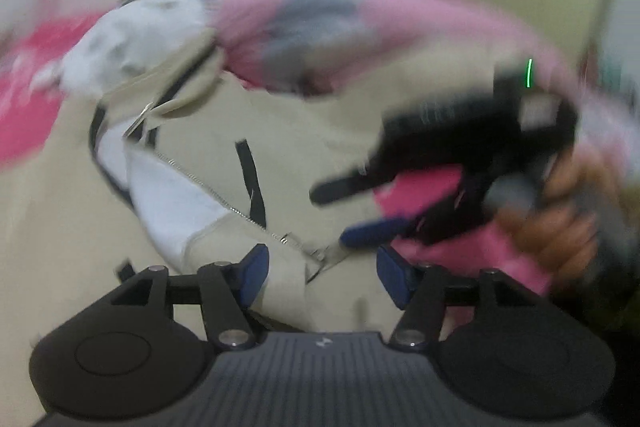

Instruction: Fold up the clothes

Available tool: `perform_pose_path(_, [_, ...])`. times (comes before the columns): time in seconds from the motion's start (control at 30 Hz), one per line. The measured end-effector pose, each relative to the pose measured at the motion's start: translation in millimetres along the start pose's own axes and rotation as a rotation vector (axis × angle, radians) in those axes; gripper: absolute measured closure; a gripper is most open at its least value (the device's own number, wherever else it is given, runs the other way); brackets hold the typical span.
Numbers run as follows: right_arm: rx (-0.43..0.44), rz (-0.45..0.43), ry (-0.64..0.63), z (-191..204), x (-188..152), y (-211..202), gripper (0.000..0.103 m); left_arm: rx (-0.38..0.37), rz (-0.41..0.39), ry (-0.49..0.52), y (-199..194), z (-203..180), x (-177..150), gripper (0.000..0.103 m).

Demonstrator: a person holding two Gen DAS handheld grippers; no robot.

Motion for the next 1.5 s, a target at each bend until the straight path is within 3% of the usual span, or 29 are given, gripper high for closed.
perform_pose_path(0.07, [0.005,-0.011,0.011,-1,-2,-2,0.053,0.056,0.101,0.171,26,-15,6,0.044])
perform_pose_path(0.17, [0.011,-0.022,0.007,-6,-4,-1,0.053,0.087,0.204,0.324,57,-29,3,0.048])
perform_pose_path(0.27, [0.001,-0.029,-0.008,-12,-8,-12,0.053,0.135,0.214,0.301,61,-23,0,0.079])
perform_pose_path(0.33, [0.000,-0.036,-0.008,-16,-11,-21,0.052,0.140,0.146,0.142,44,-4,-1,0.084])
perform_pose_path(0.4, [0.032,-0.044,0.014,-24,-14,-34,0.051,0.111,0.035,-0.126,20,25,-8,0.092])
perform_pose_path(0.5, [0.079,-0.021,0.080,-35,-21,-38,0.051,0.049,-0.105,-0.615,-12,72,-46,0.086])
perform_pose_path(0.57, [0.088,0.004,0.116,-41,-28,-35,0.051,0.057,-0.123,-0.809,-22,92,-73,0.082])
perform_pose_path(0.7, [0.047,0.051,0.115,-45,-39,-26,0.051,0.099,-0.120,-0.939,-40,98,-113,0.077])
perform_pose_path(0.73, [0.042,0.051,0.124,-47,-41,-26,0.051,0.099,-0.134,-0.944,-43,97,-117,0.073])
perform_pose_path(0.77, [0.040,0.049,0.138,-49,-42,-26,0.051,0.101,-0.146,-0.937,-48,94,-119,0.059])
perform_pose_path(0.8, [0.040,0.048,0.156,-51,-42,-26,0.051,0.105,-0.152,-0.924,-53,90,-119,0.044])
perform_pose_path(0.97, [0.026,0.054,0.252,-63,-47,-20,0.051,0.100,-0.161,-0.792,-57,79,-99,0.031])
perform_pose_path(1.13, [-0.006,0.009,0.309,-75,-51,-22,0.051,0.142,-0.135,-0.448,-48,48,-51,0.027])
perform_pose_path(1.2, [-0.007,-0.014,0.317,-76,-49,-19,0.051,0.168,-0.106,-0.249,-40,24,-33,0.026])
perform_pose_path(1.3, [-0.008,-0.027,0.326,-76,-46,-16,0.051,0.223,-0.004,0.081,-12,-12,-13,0.024])
perform_pose_path(1.4, [-0.010,-0.032,0.322,-75,-46,-15,0.051,0.261,0.090,0.339,26,-39,-9,0.025])
perform_pose_path(1.47, [-0.010,-0.033,0.313,-75,-49,-17,0.052,0.273,0.150,0.431,47,-44,-12,0.026])
perform_pose_path(1.5, [-0.010,-0.034,0.308,-75,-50,-18,0.052,0.279,0.151,0.427,50,-41,-11,0.026])
Point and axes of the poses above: each gripper's, at about its wrist camera, not at the fingertips, and y roughly the way its jaws point, z to its left, x to its top, the point moved 2 cm from there along y, roughly the way its jaws point, and after that the axes turned 13 degrees about y, right-handed, at the moved point
